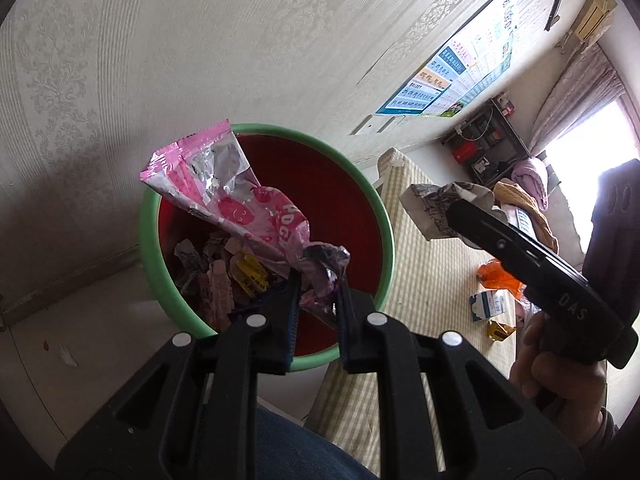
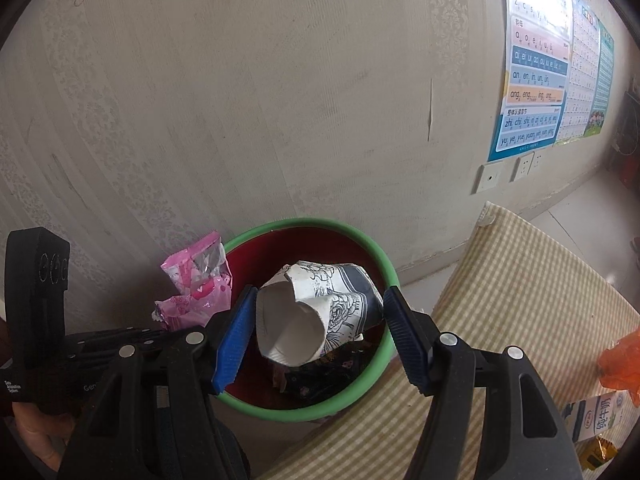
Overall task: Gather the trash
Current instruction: 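Open both tools over the red bin to drop bag and cup, then move both open tools back over the table toward remaining trash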
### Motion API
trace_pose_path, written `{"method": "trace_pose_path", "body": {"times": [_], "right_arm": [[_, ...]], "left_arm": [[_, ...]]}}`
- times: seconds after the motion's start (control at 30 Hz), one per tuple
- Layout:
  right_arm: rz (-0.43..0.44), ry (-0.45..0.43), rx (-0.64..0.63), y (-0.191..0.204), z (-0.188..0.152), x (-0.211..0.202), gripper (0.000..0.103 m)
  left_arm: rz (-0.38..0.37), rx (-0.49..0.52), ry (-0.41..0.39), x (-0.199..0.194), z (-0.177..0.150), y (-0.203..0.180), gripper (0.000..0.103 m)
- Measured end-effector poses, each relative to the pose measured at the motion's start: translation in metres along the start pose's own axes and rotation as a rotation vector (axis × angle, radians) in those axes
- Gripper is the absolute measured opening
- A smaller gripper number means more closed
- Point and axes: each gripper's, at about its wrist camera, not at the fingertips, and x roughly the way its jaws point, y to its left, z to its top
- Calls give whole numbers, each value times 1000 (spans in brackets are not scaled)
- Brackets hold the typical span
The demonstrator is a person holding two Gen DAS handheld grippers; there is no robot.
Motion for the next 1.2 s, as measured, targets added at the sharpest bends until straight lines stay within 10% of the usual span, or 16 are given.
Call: {"method": "trace_pose_path", "body": {"times": [0.13, 0.57, 1.2], "right_arm": [[34, 19, -22, 11, 0, 15, 64], [13, 0, 19, 0, 3, 10, 81], [-108, -94, 165, -59, -39, -88, 95]], "left_arm": [[-4, -6, 6, 3, 3, 6, 18], [64, -31, -6, 0, 0, 10, 89], [35, 117, 15, 2, -21, -86, 97]]}}
